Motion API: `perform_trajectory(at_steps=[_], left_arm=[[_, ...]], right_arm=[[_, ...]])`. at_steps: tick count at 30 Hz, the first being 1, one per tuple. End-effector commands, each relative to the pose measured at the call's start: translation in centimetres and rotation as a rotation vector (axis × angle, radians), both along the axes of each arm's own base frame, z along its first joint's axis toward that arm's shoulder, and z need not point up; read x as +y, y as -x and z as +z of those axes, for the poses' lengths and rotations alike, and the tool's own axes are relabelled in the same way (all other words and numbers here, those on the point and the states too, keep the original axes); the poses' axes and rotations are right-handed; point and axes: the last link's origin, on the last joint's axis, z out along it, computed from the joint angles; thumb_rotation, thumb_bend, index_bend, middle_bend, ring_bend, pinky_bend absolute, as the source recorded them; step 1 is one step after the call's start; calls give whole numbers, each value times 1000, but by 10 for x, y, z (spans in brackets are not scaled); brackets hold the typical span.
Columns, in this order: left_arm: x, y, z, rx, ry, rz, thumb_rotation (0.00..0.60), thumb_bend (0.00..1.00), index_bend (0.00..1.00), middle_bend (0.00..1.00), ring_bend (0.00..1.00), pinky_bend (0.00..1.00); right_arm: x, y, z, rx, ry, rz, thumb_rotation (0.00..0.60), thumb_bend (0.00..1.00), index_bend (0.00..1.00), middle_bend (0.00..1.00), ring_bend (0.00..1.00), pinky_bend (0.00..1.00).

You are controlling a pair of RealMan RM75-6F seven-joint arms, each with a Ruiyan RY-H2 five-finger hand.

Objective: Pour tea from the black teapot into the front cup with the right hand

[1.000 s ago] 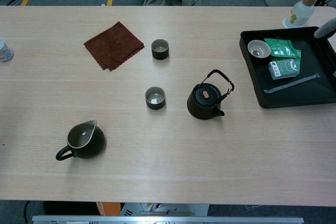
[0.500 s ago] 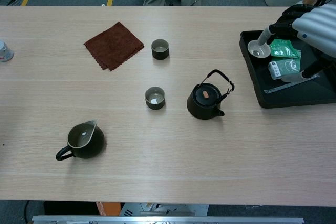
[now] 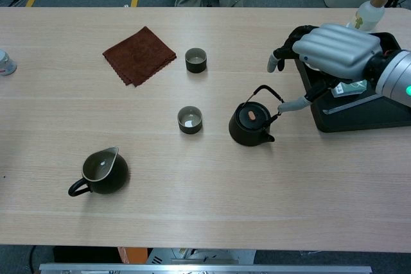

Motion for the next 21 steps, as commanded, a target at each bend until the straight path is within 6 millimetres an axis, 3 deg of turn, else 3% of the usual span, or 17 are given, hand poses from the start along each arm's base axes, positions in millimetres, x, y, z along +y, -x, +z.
perform_trajectory(at_steps=[1,15,21], left_arm=[[1,0,0,0,2,-1,600,389,215,232,177,149],[-2,7,2,3,-9,19,600,389,215,232,177,149],[-4,9,3,3,-13,22,600,388,215,232,177,149]], right_arm=[[-9,-5,-13,11,-8,5,251,0,299,379,215,129],[-33,-5,-59,84,-44,-27,251,0,304,387,215,129],[-35,0,-67,106,-53,-48,251,0,306,387,215,129]])
